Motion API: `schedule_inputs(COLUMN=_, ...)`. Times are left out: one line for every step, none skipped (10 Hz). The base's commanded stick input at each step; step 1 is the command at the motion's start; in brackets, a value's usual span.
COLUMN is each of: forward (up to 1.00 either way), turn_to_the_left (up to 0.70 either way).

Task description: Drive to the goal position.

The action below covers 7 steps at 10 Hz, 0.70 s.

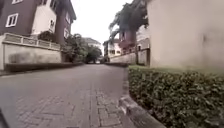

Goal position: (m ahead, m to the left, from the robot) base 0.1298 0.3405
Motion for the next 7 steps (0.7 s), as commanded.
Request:
schedule_inputs(forward=0.7, turn_to_the_left=0.19)
schedule_inputs(forward=0.7, turn_to_the_left=0.1)
schedule_inputs(forward=0.7, turn_to_the_left=0.02)
schedule_inputs(forward=0.7, turn_to_the_left=0.0)
schedule_inputs(forward=0.7, turn_to_the_left=0.0)
schedule_inputs(forward=0.7, turn_to_the_left=0.0)
schedule_inputs(forward=0.7, turn_to_the_left=0.0)
